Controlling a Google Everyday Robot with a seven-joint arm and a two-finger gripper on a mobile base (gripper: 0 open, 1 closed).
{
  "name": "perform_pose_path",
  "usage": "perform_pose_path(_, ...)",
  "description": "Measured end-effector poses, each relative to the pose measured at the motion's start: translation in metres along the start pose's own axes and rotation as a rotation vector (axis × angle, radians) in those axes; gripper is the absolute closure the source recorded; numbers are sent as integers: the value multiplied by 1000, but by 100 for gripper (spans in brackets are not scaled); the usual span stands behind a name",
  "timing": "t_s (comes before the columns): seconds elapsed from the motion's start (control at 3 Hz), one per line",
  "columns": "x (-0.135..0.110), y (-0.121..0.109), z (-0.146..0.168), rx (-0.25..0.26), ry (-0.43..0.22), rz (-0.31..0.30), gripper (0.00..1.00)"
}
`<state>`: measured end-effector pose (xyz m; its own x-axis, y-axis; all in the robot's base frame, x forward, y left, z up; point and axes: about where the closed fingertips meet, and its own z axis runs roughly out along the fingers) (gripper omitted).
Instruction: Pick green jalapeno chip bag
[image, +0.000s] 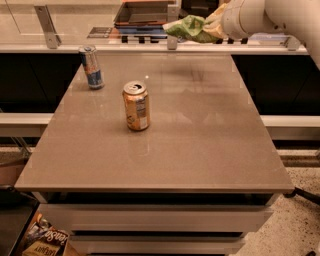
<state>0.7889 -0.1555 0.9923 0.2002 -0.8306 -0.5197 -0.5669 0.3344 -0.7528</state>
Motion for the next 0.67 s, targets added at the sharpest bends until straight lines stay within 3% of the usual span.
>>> perform_pose_path(0.33, -14, -19, -15, 53, -41, -28, 100)
perform_pose_path(0.67, -14, -19, -15, 53, -41, -28, 100)
